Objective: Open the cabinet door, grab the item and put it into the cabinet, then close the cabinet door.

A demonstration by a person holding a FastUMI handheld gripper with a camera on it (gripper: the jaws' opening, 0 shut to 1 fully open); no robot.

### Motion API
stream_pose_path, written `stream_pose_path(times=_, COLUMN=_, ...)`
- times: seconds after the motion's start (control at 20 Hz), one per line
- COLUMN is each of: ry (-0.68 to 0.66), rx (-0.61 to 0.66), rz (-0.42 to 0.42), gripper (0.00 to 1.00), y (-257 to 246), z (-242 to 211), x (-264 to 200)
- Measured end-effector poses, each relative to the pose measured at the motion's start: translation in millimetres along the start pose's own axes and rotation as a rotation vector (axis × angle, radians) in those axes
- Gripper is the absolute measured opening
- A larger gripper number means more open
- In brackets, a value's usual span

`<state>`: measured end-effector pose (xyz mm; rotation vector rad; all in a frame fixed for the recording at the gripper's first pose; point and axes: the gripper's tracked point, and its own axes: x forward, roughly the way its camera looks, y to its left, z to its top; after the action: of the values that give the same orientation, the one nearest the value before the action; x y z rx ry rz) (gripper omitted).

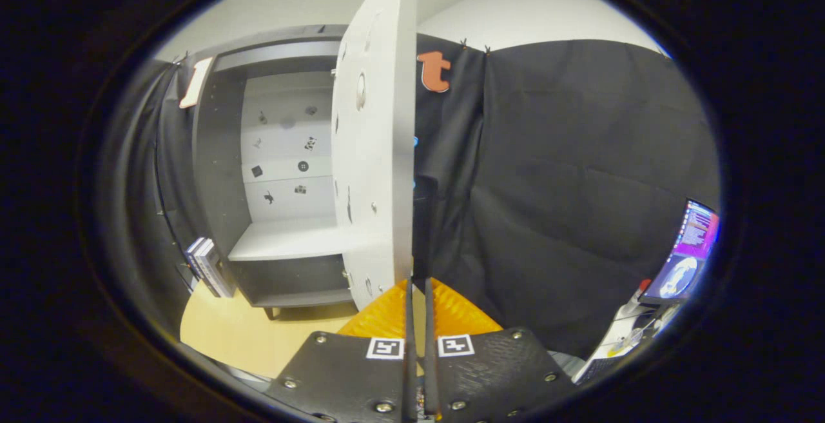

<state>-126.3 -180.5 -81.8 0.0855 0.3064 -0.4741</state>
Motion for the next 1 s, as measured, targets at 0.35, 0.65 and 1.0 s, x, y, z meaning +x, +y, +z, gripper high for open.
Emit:
stream_pose_path(times=0.35, ry=-0.046, rx=-0.041, rz=0.058, gripper=0.05, y=23, z=-1, x=-9)
stream_pose_path(times=0.65, ry=-0.062, rx=-0.093, rz=0.196, gripper=0.05, y=75, z=0, x=-6)
stream_pose_path(times=1.0, ry=-0.040, rx=-0.146, rz=0.349, gripper=0.05, y=130, z=-12, x=3)
